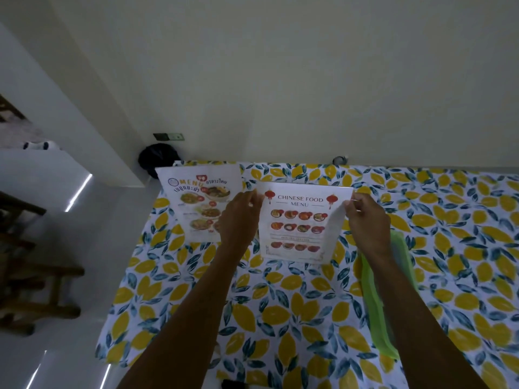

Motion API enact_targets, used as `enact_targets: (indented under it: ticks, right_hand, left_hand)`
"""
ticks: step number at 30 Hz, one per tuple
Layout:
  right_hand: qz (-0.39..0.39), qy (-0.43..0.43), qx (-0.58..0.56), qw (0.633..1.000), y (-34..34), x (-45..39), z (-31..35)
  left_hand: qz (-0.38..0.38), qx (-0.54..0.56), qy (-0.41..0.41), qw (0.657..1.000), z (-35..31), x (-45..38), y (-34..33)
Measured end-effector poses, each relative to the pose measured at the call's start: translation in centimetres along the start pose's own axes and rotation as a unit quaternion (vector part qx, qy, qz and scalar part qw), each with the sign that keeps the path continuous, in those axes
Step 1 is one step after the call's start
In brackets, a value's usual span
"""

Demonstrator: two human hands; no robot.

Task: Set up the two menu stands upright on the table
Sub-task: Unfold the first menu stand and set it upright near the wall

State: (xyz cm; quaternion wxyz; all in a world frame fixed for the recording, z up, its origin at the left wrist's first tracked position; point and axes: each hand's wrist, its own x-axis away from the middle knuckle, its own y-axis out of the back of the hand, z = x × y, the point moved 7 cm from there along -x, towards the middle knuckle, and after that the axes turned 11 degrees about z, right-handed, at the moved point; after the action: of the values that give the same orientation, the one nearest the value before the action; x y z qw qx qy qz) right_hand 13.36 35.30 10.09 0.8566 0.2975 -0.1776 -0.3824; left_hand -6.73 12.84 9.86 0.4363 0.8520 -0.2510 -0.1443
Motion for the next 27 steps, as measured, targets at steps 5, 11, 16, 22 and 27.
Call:
enact_targets:
  ticks: [5,11,16,22,27]
  right_hand:
    - [-0.023,0.006,0.005,1.0,0.7,1.2,1.9]
    - [-0.126,0.062,0.082,0.987,-1.2,5.6,7.5]
    - [-0.019,0.106,0.082,0.991,-10.4,9.4,12.5]
    - [0.1,0.043,0.017,0.994,-20.7,8.8,13.9]
    - [0.162,-0.072,0.014,0.984,-27.4,6.6,10.4]
  left_hand:
    - [-0.008,0.036,-0.012,0.999,0.7,1.2,1.3]
    - [0.003,0.018,0.005,1.0,6.4,2.2,1.6]
    - [0.02,-0.009,0.005,1.0,12.4,2.8,2.7]
    - [-0.007,-0.026,0.088,0.996,20.0,2.0,6.2]
    - [0.077,-0.091,0.124,0.985,24.3,-0.3,5.7]
